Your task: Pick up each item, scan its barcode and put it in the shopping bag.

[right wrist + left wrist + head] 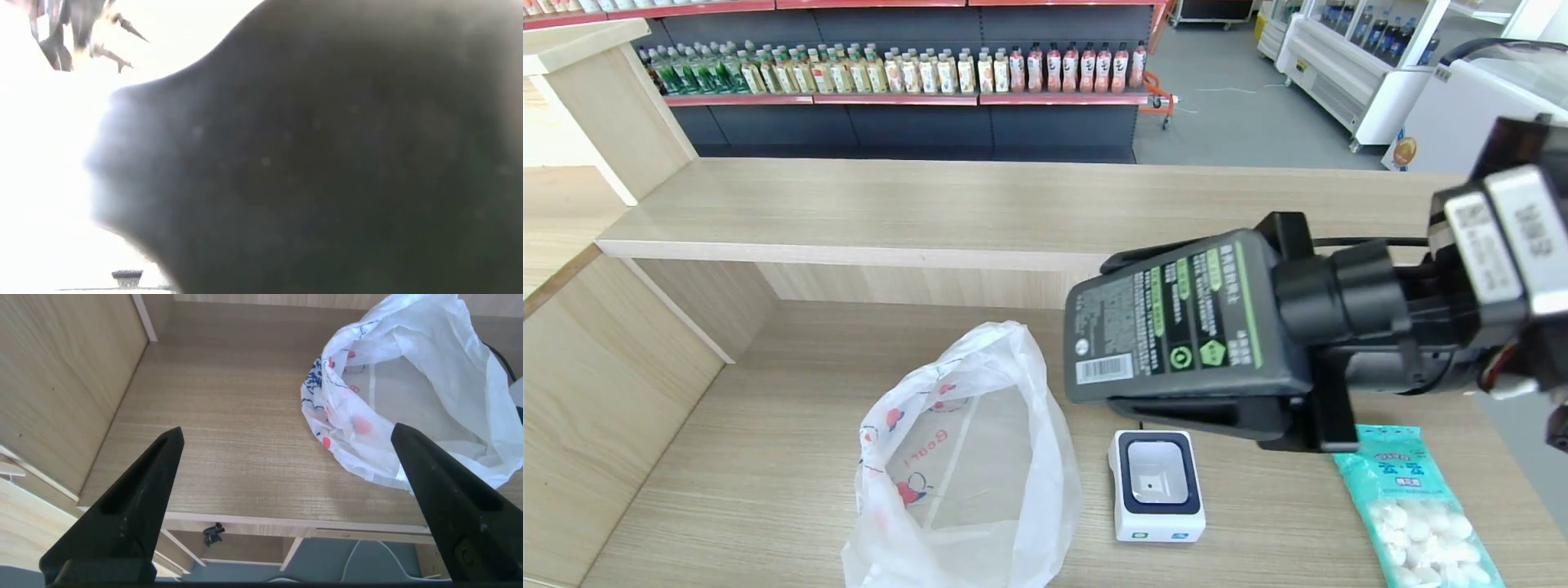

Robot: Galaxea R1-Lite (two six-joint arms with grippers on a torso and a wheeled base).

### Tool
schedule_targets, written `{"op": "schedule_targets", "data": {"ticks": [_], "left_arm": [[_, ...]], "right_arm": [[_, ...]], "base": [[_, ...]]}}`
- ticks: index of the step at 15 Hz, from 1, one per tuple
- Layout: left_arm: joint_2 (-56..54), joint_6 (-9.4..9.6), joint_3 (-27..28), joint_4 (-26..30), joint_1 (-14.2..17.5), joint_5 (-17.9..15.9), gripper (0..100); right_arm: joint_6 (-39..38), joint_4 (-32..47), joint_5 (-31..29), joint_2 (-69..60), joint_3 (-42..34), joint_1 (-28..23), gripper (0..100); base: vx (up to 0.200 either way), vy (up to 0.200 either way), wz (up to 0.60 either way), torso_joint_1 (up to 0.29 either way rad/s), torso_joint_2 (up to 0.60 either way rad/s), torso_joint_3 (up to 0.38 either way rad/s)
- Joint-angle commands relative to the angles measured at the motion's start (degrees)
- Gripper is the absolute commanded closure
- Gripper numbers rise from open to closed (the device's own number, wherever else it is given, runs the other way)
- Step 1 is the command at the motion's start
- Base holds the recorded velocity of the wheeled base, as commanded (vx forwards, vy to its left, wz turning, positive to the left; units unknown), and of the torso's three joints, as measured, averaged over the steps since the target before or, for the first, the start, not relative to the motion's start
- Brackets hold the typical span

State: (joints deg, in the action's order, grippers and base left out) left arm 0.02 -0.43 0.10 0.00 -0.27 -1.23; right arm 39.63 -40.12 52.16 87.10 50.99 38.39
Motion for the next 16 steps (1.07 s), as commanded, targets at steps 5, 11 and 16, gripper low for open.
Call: {"op": "schedule_targets", "data": {"ticks": [5, 11, 16], "left_arm": [[-0.02, -0.01, -0.01, 0.00, 0.00, 0.00, 0], [-0.02, -0.01, -0.01, 0.00, 0.00, 0.00, 0], [-0.02, -0.01, -0.01, 0.00, 0.00, 0.00, 0]], "right_arm": [[-32.60, 3.12, -12.88, -18.20, -14.25, -13.69, 100], [-46.14, 11.20, -15.86, -22.68, -21.20, -22.30, 100], [-48.51, 28.61, -16.66, -25.40, -21.11, -23.80, 100]], "base": [[0.000, 0.000, 0.00, 0.000, 0.00, 0.000], [0.000, 0.000, 0.00, 0.000, 0.00, 0.000], [0.000, 0.000, 0.00, 0.000, 0.00, 0.000]]}}
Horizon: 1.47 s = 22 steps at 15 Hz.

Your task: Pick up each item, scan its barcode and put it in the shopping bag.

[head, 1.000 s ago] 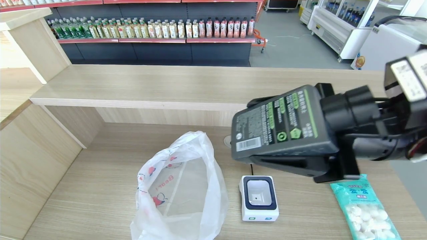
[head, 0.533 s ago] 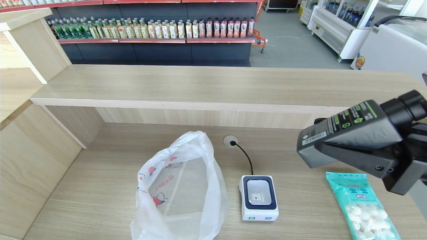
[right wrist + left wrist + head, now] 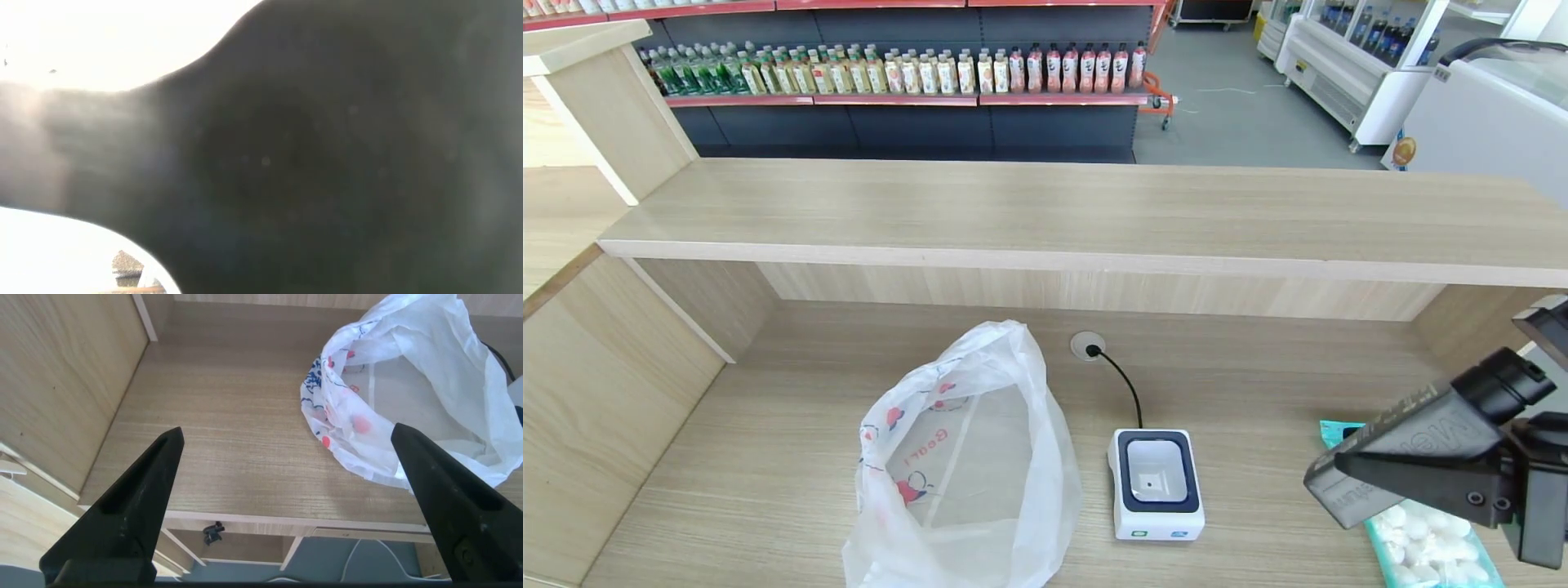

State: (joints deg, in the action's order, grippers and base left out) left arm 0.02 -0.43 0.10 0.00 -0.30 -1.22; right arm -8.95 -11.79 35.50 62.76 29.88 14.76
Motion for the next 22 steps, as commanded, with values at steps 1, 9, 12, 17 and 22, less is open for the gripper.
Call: {"op": "schedule_targets", "data": {"ticks": [1, 9, 12, 17, 22], "left_arm": [[-0.02, -0.01, -0.01, 0.00, 0.04, -0.01, 0], [-0.02, -0.01, -0.01, 0.00, 0.04, -0.01, 0], [-0.02, -0.01, -0.01, 0.00, 0.04, -0.01, 0], [-0.02, -0.01, -0.01, 0.00, 0.04, -0.01, 0], [-0.02, -0.01, -0.01, 0.00, 0.04, -0.01, 0]], "right_arm": [[-0.81, 0.54, -0.34, -0.79, -0.08, -0.17, 100], [-16.28, 0.71, -6.67, 12.83, 2.46, 1.58, 100], [-16.63, 0.63, -6.76, 16.96, 2.03, 3.78, 100], [-19.88, -0.08, -6.76, 24.43, 5.54, 4.05, 100], [-18.65, -1.31, -9.31, 27.07, 8.62, 6.95, 100]], "base": [[0.000, 0.000, 0.00, 0.000, 0.00, 0.000], [0.000, 0.000, 0.00, 0.000, 0.00, 0.000], [0.000, 0.000, 0.00, 0.000, 0.00, 0.000], [0.000, 0.000, 0.00, 0.000, 0.00, 0.000], [0.000, 0.000, 0.00, 0.000, 0.00, 0.000]]}}
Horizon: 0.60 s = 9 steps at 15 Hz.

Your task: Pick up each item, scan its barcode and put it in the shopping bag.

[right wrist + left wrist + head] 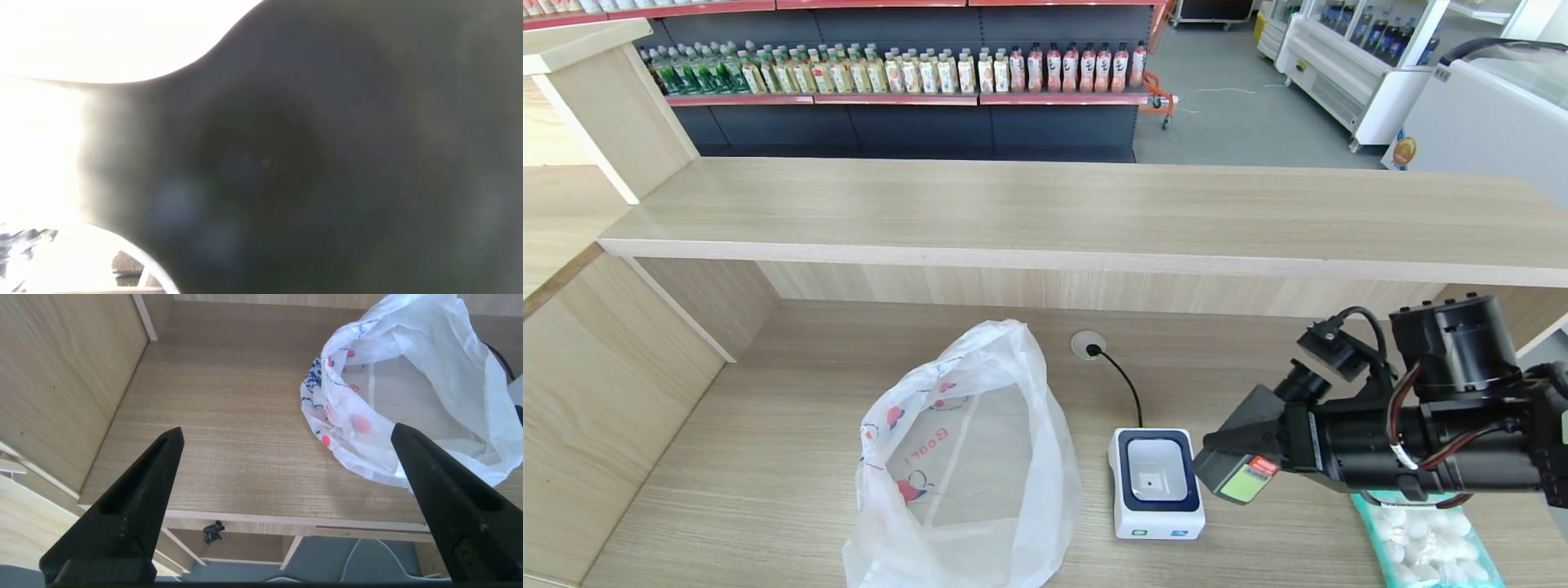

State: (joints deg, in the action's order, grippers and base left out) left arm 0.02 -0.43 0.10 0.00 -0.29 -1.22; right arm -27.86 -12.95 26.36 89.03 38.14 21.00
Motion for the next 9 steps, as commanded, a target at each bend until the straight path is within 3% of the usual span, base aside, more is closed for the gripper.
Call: {"op": "schedule_targets", "data": {"ticks": [1, 9], "left_arm": [[-0.02, -0.01, -0.01, 0.00, -0.06, -0.01, 0], [-0.02, -0.01, -0.01, 0.00, 0.03, -0.01, 0]], "right_arm": [[0.61, -0.15, -2.01, -0.35, 0.53, 1.67, 100], [1.84, -0.06, -2.89, -5.53, -0.53, 3.69, 100]], "base": [[0.000, 0.000, 0.00, 0.000, 0.00, 0.000], [0.000, 0.000, 0.00, 0.000, 0.00, 0.000]]}}
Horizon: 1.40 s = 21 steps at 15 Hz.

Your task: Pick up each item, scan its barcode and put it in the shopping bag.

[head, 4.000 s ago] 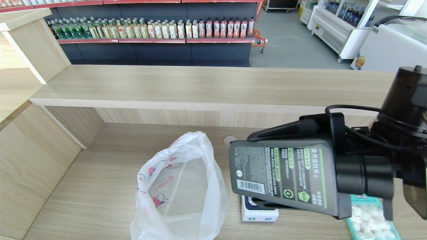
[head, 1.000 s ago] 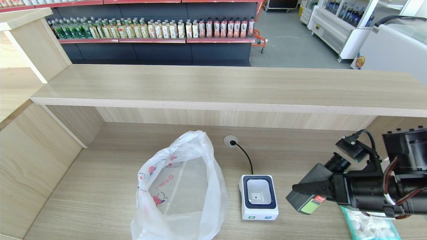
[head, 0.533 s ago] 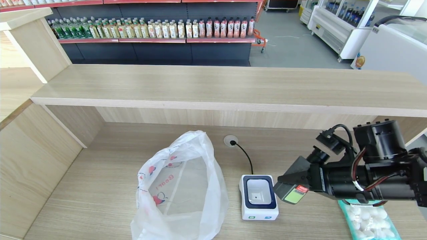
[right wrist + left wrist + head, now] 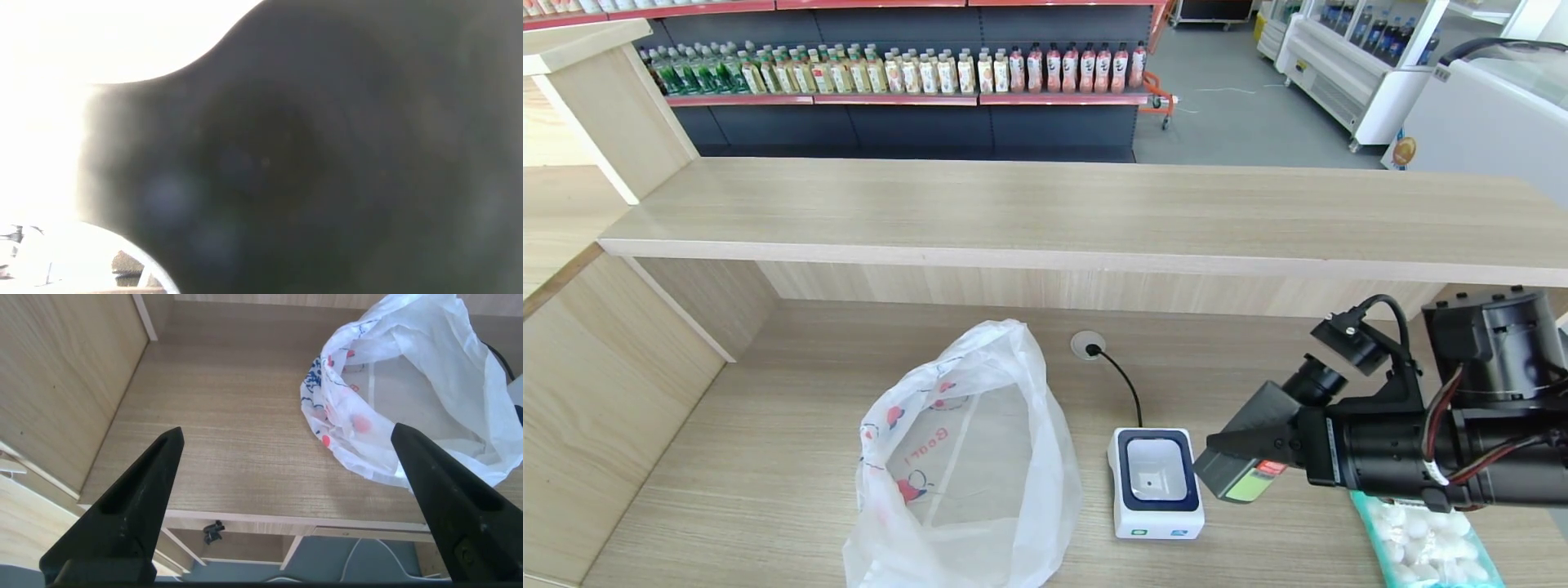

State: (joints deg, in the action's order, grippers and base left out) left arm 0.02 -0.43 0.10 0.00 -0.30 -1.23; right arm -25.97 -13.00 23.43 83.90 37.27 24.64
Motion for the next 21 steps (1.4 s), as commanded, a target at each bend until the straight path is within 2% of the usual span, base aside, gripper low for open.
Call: {"op": "schedule_targets", "data": {"ticks": [1, 6, 10, 13, 17, 21], "left_arm": [[-0.02, -0.01, -0.01, 0.00, -0.05, 0.00, 0], [-0.02, -0.01, -0.01, 0.00, 0.04, 0.00, 0], [-0.02, -0.01, -0.01, 0.00, 0.04, 0.00, 0], [-0.02, -0.01, -0.01, 0.00, -0.05, 0.00, 0], [-0.02, -0.01, -0.01, 0.00, 0.04, 0.00, 0], [-0.02, -0.01, -0.01, 0.00, 0.04, 0.00, 0]], "right_arm": [[1.09, -0.10, -0.05, -0.22, 0.35, 0.06, 100], [13.84, 0.43, -0.23, 0.13, -0.79, -0.29, 100], [14.63, 0.08, -0.14, 1.27, -0.35, -0.20, 100], [14.80, -0.10, -0.14, 1.62, -0.26, -0.29, 100], [20.17, 0.34, -0.14, 1.45, -0.62, -0.29, 100], [19.64, 0.69, -0.23, 4.52, -0.53, -1.17, 100]], "base": [[0.000, 0.000, 0.00, 0.000, 0.00, 0.000], [0.000, 0.000, 0.00, 0.000, 0.00, 0.000], [0.000, 0.000, 0.00, 0.000, 0.00, 0.000], [0.000, 0.000, 0.60, -0.001, 0.01, 0.006], [0.000, 0.000, 0.00, 0.000, 0.00, 0.000], [0.000, 0.000, 0.00, 0.000, 0.00, 0.000]]}}
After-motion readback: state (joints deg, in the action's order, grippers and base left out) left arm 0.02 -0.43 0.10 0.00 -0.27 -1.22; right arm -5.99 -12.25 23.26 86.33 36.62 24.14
